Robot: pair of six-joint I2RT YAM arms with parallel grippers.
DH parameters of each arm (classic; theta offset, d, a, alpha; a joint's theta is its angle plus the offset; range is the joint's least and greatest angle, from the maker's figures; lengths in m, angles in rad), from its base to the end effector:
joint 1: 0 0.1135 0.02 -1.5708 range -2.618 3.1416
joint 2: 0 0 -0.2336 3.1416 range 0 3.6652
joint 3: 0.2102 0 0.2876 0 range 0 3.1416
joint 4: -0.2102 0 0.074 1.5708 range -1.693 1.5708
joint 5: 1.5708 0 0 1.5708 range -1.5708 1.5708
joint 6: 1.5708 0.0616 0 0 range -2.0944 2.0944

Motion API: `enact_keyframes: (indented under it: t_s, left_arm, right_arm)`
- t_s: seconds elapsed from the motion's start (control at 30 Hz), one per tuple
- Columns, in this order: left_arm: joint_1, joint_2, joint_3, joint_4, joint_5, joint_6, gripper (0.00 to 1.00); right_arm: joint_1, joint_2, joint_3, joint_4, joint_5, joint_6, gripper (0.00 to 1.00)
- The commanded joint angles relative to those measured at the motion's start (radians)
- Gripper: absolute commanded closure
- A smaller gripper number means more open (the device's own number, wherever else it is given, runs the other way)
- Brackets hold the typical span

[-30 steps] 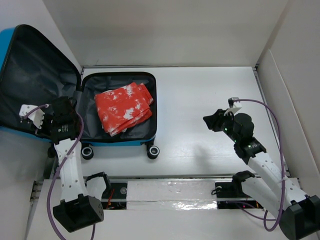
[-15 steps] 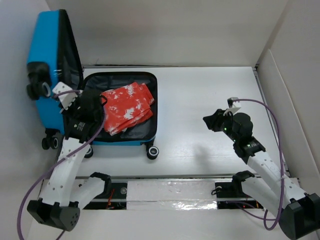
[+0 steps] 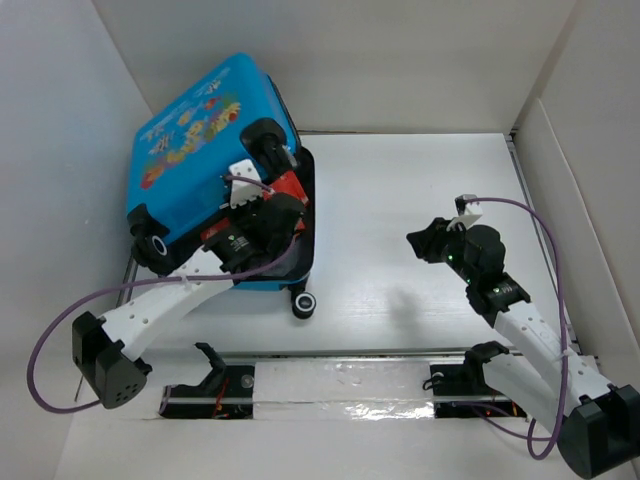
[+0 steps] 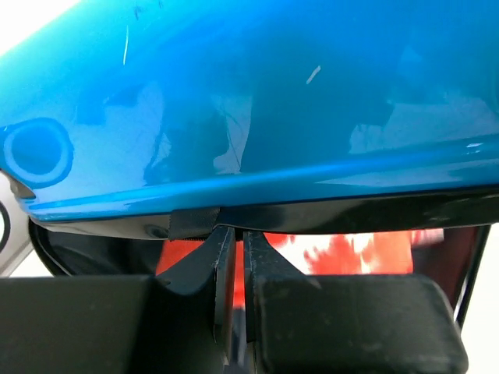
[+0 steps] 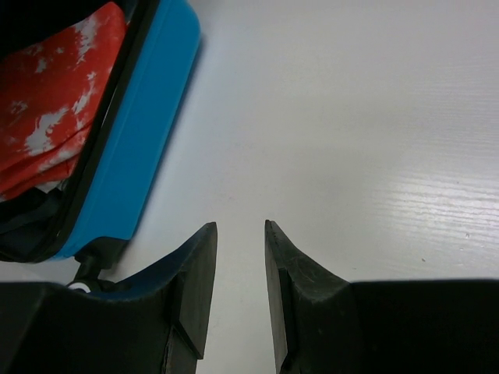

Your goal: Pack the luggage

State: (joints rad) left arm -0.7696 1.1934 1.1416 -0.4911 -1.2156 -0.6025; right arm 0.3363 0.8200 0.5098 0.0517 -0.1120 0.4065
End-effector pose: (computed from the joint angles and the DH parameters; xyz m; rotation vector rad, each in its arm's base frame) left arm 0.2554 -0.1670 0.3267 -0.5046 1.6869 0.2960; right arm 0.2597 0.0981 0.2210 -0.0150 1.8731 0.6207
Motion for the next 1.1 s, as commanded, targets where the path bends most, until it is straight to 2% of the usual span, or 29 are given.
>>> enact_keyframes:
  t_s: [0.0,0.17,0.33,0.4,0.43,0.47,0.5,0.57,0.6,0.73,0.8,0.83,0.87,0.93,0.97,1.03,1.07]
  left_arm:
    - [-0.082,0.004,0.01,0.096,-0.073,-0.055,1.0]
    - [-0.184,0.064,0.009,0.017,-0.053,-0.15,1.0]
    - [-0.233,0.084,-0.063,0.065,-0.009,-0.173,1.0]
    - [-0.234,0.094,-0.062,-0.019,-0.001,-0.241,1.0]
    - [-0.234,0.092,-0.054,-0.058,0.001,-0.325,0.97]
    - [-0.234,0.077,-0.049,-0.138,-0.002,-0.367,0.78]
    - [-0.244,0.063,-0.048,-0.173,-0.005,-0.405,0.71]
    - [-0.272,-0.009,-0.055,-0.214,-0.016,-0.443,0.57]
    - [-0.281,-0.038,-0.06,-0.216,-0.016,-0.441,0.56]
    - [-0.299,-0.205,-0.078,-0.205,-0.015,-0.398,0.53]
    - [-0.289,-0.302,-0.088,-0.092,-0.009,-0.256,0.52]
    - [-0.272,-0.33,-0.079,-0.058,-0.009,-0.215,0.53]
    - [-0.248,-0.353,-0.068,-0.02,-0.006,-0.18,0.58]
    - [-0.15,-0.408,-0.046,0.144,0.01,-0.038,0.59]
    - [-0.113,-0.425,-0.043,0.269,0.045,0.018,0.59]
    - [-0.001,-0.407,-0.019,0.339,0.071,0.125,0.64]
    - [0.044,-0.382,0.0,0.338,0.079,0.129,0.65]
  right_arm:
    - [0.01,0.002,0.042,0.033,0.026,0.0,0.63]
    - [0.01,-0.018,0.03,0.039,0.06,0.009,0.63]
    - [0.01,-0.018,0.029,0.04,0.071,0.011,0.63]
    - [0.01,-0.006,0.03,0.043,0.071,0.011,0.63]
    - [0.01,-0.001,0.03,0.043,0.069,0.009,0.63]
    - [0.01,0.002,0.032,0.043,0.063,0.005,0.63]
    - [0.01,0.007,0.035,0.039,0.061,0.003,0.63]
    - [0.01,0.011,0.036,0.039,0.064,0.002,0.63]
    - [0.01,0.013,0.036,0.039,0.067,0.0,0.63]
    - [0.01,0.025,0.038,0.045,0.071,-0.001,0.65]
    - [0.01,0.033,0.039,0.05,0.064,-0.003,0.73]
    - [0.023,0.034,0.038,0.053,0.063,-0.005,0.82]
    - [0.023,0.037,0.036,0.057,0.063,-0.008,0.89]
    - [0.043,0.042,0.036,0.066,0.074,-0.012,1.0]
    - [0.043,0.045,0.036,0.069,0.086,-0.017,1.0]
    - [0.064,0.062,0.036,0.08,0.095,-0.02,1.0]
    - [0.082,0.068,0.039,0.082,0.103,-0.026,1.0]
